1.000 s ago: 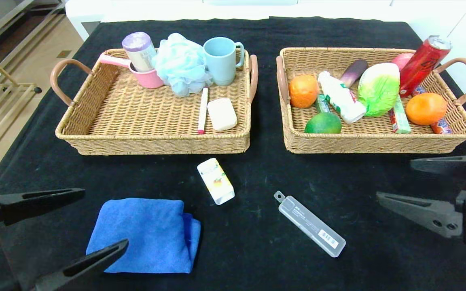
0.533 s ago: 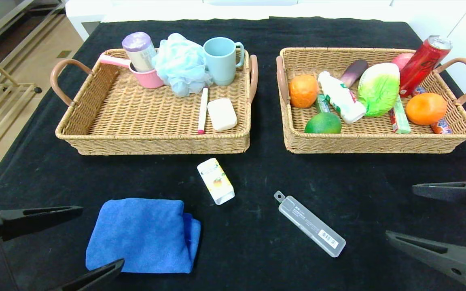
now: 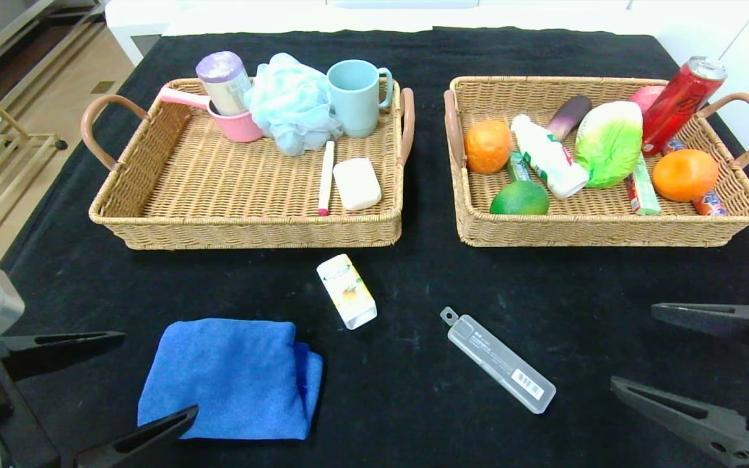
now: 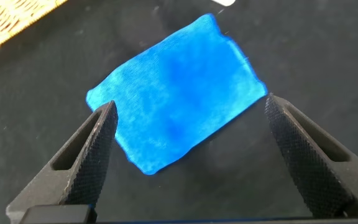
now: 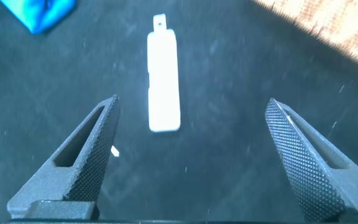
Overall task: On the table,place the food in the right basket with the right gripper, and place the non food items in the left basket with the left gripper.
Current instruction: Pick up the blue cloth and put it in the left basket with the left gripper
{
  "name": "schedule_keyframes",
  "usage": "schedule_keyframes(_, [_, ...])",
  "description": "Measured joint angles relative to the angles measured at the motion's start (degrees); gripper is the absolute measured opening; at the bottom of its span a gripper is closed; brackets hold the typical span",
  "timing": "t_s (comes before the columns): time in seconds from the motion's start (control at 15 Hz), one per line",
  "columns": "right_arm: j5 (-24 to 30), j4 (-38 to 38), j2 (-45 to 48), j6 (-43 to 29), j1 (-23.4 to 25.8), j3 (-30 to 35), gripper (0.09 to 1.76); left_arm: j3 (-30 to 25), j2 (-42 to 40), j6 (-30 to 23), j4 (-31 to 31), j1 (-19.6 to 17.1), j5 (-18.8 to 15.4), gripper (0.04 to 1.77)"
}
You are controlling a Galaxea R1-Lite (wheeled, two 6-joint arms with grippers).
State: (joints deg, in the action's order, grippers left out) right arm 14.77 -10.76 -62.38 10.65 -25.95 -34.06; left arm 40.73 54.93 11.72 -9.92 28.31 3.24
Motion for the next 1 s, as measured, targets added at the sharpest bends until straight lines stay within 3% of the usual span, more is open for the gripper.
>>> schedule_keyframes(0.13, [2.2,-0.1,0.4,-0.1,2.2,0.9,1.7,0.9,1.2,0.6,-2.5,0.0,2.2,1.72])
schedule_keyframes(0.53, [3.6,-0.2,0.8,-0.2,5.0,1.5,1.7,9.2,8.7,9.0,-11.2,-0.5,3.5,1.72])
schedule_keyframes(0.8, [3.6,-0.2,0.8,-0.2,5.3,1.6,1.7,18.7,16.2,8.5,-19.8,-0.5,9.1,1.72])
schedule_keyframes(1.0, [3.5,-0.2,0.8,-0.2,5.5,1.6,1.7,20.3,19.3,9.3,-20.8,1.6,9.0,1.72])
